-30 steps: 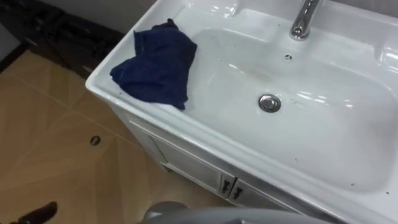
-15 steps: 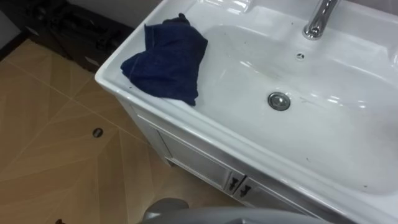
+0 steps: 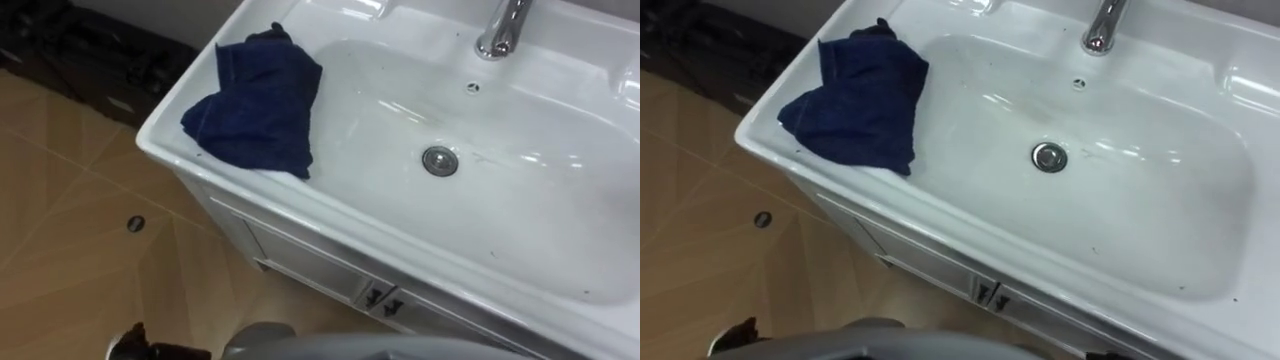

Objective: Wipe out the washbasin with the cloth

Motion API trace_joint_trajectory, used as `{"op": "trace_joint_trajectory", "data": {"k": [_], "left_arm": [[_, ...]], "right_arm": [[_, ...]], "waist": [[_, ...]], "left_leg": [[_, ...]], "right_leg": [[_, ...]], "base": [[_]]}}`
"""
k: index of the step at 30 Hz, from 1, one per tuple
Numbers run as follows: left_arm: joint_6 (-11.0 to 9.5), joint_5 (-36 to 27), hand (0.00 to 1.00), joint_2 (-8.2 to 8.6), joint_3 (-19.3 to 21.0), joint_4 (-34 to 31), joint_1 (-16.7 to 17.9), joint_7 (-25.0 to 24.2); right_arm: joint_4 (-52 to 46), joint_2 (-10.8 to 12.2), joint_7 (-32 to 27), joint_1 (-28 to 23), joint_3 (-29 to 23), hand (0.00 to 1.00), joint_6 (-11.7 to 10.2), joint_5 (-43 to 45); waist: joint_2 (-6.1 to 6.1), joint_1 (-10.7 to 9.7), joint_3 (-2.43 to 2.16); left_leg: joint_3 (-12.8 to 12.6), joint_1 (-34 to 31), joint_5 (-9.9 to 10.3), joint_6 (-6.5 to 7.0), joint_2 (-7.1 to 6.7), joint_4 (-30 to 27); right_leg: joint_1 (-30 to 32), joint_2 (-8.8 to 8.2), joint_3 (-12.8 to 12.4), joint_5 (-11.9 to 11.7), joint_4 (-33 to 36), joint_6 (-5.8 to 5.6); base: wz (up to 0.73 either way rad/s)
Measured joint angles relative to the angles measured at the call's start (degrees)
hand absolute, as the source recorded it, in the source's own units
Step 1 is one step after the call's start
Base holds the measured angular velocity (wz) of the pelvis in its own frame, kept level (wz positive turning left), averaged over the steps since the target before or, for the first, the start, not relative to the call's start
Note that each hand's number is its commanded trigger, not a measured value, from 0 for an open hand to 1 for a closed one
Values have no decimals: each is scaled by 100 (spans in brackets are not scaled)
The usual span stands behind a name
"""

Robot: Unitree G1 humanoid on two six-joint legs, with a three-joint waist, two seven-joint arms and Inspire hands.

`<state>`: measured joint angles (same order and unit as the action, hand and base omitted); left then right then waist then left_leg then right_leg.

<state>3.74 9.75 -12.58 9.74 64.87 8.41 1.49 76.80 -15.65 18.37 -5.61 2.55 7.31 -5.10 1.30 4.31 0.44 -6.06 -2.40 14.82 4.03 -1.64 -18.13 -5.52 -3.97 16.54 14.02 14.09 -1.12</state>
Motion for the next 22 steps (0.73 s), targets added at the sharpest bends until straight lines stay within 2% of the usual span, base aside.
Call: {"op": "trace_joint_trajectory", "data": {"k": [1,3,7,8,11,13,15,17,22], "left_arm": [[3,11,0,0,-21,0,3,-14],[25,72,0,-2,-154,1,12,-83],[98,187,0,-1,-362,1,3,-110],[109,252,0,-2,-403,1,5,-114],[142,514,0,-2,-424,-1,-6,-197],[229,573,0,-2,-441,-4,-24,-252],[343,617,0,-10,-446,-4,-71,-344],[381,615,0,-13,-441,-3,-77,-382],[500,617,0,-24,-447,-2,-118,-577]], "right_arm": [[10,3,-21,-3,-1,0,22,88],[46,24,-98,-6,6,0,104,351],[76,67,-139,-3,2,0,173,642],[64,71,-138,-3,-1,0,218,792],[76,86,-131,-57,-8,0,309,982],[76,105,-127,-61,-19,0,401,1043],[78,128,-114,-57,-60,0,485,1046],[82,135,-113,-45,-77,0,532,1061],[75,198,-113,-75,-156,0,655,1129]], "waist": [[34,-6,5],[20,-81,3],[53,-179,16],[40,-259,4],[69,-300,11],[64,-391,-9],[81,-417,-15],[87,-422,-18],[120,-473,-29]], "left_leg": [[-32,13,12,14,1,-8],[-138,96,48,66,8,-10],[-282,216,102,143,20,-18],[-308,223,116,168,20,-29],[-459,306,155,232,25,-31],[-486,298,167,258,26,-58],[-581,292,152,288,39,-57],[-651,286,154,293,60,-53],[-665,271,154,298,92,-57]], "right_leg": [[0,0,-63,-7,-1,-11],[-17,4,-250,-58,-3,-90],[-2,5,-458,-137,88,-155],[42,8,-571,-168,111,-166],[71,12,-837,-192,180,-174],[104,12,-886,-220,175,-174],[198,29,-1088,-267,195,-168],[231,54,-1180,-311,180,-170],[249,88,-1180,-379,163,-158]], "base": [[-26],[-31],[-30],[-19],[-24],[-15],[-18],[-21],[-3]]}}
